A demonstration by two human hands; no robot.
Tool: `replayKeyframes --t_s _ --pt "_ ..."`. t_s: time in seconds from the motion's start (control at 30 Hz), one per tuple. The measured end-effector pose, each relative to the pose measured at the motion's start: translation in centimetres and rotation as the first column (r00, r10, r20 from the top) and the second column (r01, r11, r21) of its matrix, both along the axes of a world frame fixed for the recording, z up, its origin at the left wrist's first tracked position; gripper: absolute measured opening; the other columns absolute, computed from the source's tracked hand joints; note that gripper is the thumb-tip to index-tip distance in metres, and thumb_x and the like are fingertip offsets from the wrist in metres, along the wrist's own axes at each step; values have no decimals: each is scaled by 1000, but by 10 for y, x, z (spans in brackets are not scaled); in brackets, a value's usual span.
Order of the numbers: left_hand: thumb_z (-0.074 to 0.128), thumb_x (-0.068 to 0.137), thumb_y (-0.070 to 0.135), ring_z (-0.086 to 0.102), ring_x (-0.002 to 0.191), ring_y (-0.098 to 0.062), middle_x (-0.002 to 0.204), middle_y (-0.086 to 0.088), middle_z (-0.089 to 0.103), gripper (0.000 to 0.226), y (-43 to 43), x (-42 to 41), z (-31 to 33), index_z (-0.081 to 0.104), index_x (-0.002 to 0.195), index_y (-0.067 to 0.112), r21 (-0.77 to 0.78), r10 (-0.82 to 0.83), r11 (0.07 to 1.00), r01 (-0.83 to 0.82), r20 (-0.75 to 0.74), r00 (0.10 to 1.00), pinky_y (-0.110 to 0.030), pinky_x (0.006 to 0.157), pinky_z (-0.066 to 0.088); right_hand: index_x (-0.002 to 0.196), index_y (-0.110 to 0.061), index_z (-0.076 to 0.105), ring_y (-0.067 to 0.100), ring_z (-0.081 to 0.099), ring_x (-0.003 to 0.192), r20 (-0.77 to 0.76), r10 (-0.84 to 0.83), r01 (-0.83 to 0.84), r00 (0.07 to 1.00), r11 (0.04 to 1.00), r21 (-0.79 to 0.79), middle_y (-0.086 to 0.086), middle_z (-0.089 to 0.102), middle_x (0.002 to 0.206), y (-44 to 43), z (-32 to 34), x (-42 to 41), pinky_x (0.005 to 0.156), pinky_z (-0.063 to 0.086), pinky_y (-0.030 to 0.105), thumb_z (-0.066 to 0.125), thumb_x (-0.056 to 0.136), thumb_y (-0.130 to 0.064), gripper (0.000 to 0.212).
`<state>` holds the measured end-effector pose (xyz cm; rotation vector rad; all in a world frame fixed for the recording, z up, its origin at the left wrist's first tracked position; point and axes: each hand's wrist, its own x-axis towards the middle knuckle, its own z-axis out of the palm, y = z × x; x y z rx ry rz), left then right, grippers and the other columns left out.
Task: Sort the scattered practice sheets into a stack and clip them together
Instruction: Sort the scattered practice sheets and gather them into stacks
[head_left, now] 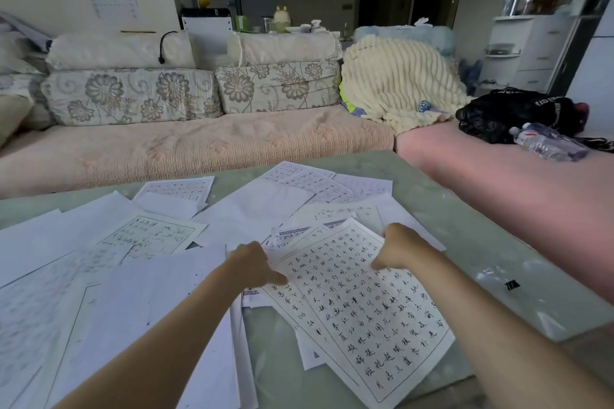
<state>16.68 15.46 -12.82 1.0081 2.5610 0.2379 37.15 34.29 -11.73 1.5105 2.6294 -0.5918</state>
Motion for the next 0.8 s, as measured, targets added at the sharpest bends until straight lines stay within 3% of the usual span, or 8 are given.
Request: replayKeyframes --t_s 0.1,0.27,0.37,0.47,0.57,0.67,0.77,0.8 --pt "73 79 47 47 93 -21 119 -14 56 65 1 -3 -2 51 124 5 22 8 1000 -7 -40 999 -32 85 45 105 -11 52 23 59 88 -27 -40 40 999 999 -1 3 59 98 2 6 -2 61 45 28 88 71 -27 53" --pt "58 85 27 56 107 -28 120 -9 56 49 9 -19 -6 45 131 15 288 153 944 -161 49 987 -36 86 52 80 -7 57 18 56 68 -313 -193 180 930 981 -70 6 60 86 18 10 2 50 39 25 87 74 -18 33" --pt "52 92 31 50 119 -28 133 -9 50 48 20 -26 -3 44 136 16 352 155 924 -150 15 988 -41 97 47 105 2 65 26 64 80 -452 -292 268 843 956 -118 14 69 104 24 2 5 55 44 25 85 74 -17 41" --pt "59 89 47 42 127 -30 140 -11 44 69 32 -29 -3 34 144 15 208 47 977 -56 48 998 -44 103 42 125 3 56 23 58 86 -377 -288 246 880 957 -155 14 62 119 19 -8 2 71 51 32 84 77 -17 59" --pt "74 79 42 43 123 -29 137 -13 44 87 42 -28 -1 27 146 13 59 -71 996 72 -22 997 -42 100 43 125 -11 57 26 60 104 -212 -216 172 953 963 -210 7 64 118 12 -11 -6 88 55 38 89 62 -35 75" --pt "79 76 22 54 107 -25 125 -11 52 80 54 -31 0 35 140 6 185 32 982 -45 72 997 -32 90 49 126 -23 56 29 54 116 -181 -233 194 955 958 -210 3 63 118 11 -11 -15 95 50 38 86 56 -41 78" --pt "85 71 19 55 107 -26 108 -6 53 86 61 -30 -5 37 140 3 279 93 949 -144 187 978 -32 93 47 128 -15 48 31 48 123 -246 -323 257 914 930 -265 10 55 131 11 -7 -20 99 47 38 86 68 -32 73" --pt "86 69 20 54 111 -27 113 -7 53 91 61 -28 -7 35 143 4 292 97 945 -150 189 977 -33 96 46 122 -12 49 30 51 118 -259 -353 277 899 917 -287 12 55 131 12 -6 -21 98 48 37 85 71 -27 65"
